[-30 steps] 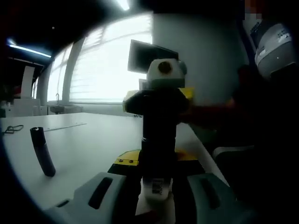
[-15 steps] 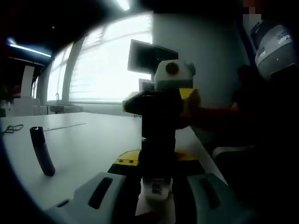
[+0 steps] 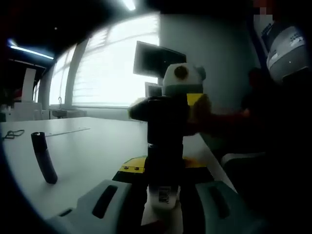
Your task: Pick up cosmetic bottle twist off cap place on table pick up cap screw tight cap place on table
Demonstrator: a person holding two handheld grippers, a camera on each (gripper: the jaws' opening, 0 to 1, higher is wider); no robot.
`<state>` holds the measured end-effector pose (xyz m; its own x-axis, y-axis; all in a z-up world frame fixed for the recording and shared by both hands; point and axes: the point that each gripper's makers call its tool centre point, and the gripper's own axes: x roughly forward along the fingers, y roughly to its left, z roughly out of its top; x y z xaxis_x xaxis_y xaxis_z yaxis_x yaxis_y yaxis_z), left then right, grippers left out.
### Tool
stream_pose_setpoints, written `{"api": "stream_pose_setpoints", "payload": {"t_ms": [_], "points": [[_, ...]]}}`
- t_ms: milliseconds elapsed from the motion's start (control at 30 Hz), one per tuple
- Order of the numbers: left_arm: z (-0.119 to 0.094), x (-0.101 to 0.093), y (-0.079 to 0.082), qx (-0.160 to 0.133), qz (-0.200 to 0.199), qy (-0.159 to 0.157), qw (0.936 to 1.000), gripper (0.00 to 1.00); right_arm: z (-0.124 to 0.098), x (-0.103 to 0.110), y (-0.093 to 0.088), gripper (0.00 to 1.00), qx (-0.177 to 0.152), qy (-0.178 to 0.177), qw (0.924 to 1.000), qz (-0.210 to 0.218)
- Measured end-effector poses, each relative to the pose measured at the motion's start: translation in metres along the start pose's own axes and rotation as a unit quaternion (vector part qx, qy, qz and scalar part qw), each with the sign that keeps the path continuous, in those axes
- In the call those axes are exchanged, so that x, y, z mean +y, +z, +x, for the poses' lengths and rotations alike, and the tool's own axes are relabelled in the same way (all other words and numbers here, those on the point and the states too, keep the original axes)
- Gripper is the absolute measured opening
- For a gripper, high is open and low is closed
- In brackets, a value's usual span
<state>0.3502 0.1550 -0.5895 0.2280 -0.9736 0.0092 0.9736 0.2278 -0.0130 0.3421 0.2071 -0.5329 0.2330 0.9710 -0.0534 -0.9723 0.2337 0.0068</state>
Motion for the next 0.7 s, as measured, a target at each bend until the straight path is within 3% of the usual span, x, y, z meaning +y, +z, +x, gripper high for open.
{"api": "stream_pose_setpoints", "payload": {"t_ms": [167,300,433,700], "points": [[0.000,0.000,0.000,0.000,0.000,0.000,1.0000,0.15,-0.001,-0.001,0.000,0.16,-0.001,-0.029,0.9996,0.005],[0.000,0.000,0.000,0.001,0.001,0.001,1.0000,0.15,-0.002,-0.004,-0.001,0.16,0.002,-0.077,0.9970,0.005],[0.000,0.000,0.000,0.001,0.000,0.001,1.0000,0.15,-0.004,-0.007,-0.001,0.16,0.009,-0.140,0.9901,-0.002],[0.000,0.000,0.000,0.002,0.001,0.002,1.0000,0.15,-0.007,-0.010,-0.001,0.16,0.008,-0.231,0.9730,0.005]]}}
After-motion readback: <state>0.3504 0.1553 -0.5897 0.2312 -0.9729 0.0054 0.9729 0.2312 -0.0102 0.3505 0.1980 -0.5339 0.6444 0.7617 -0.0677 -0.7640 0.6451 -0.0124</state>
